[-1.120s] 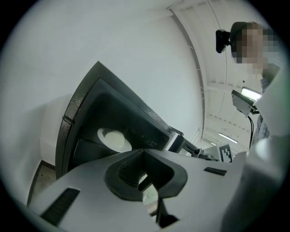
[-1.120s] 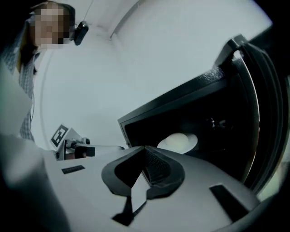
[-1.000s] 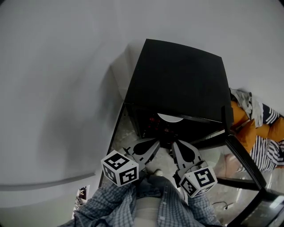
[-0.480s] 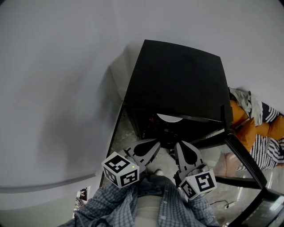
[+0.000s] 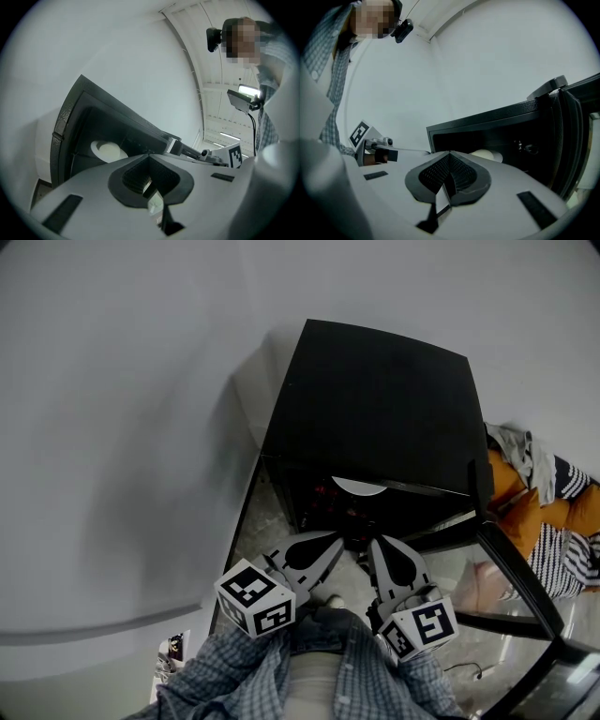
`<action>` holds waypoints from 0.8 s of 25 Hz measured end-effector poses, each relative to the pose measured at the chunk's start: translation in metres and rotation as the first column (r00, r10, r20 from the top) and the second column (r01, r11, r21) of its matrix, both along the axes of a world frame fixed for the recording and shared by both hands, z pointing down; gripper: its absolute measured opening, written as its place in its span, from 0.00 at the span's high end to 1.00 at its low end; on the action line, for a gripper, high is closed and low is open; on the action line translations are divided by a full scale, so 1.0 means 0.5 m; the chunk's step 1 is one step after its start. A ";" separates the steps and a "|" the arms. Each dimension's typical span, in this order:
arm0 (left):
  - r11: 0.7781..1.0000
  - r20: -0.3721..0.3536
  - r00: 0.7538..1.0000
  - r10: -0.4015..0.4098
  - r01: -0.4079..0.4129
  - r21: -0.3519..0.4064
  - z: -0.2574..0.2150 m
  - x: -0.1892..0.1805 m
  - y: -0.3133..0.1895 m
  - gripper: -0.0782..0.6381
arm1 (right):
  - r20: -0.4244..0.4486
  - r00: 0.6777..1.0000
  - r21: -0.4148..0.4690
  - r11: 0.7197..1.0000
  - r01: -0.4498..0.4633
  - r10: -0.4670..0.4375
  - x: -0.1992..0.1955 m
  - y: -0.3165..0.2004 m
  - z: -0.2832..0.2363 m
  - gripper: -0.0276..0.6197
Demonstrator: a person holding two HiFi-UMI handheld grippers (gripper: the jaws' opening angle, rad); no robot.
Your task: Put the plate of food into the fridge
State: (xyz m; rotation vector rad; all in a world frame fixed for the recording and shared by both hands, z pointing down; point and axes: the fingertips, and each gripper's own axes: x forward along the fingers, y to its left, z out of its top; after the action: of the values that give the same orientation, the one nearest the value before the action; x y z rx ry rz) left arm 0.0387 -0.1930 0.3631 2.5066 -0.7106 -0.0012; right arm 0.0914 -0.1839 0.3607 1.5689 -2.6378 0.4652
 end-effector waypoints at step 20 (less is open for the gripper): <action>1.000 -0.011 1.000 -0.009 0.009 -0.010 -0.002 0.002 0.012 0.88 | -0.004 1.000 0.007 1.000 0.019 -0.019 -0.006 0.010 -0.008 0.95</action>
State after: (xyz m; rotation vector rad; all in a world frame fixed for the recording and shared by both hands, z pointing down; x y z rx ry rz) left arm 0.0395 -0.1871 0.3620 2.4920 -0.7156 -0.0141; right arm 0.0885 -0.1791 0.3565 1.5440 -2.6518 0.4512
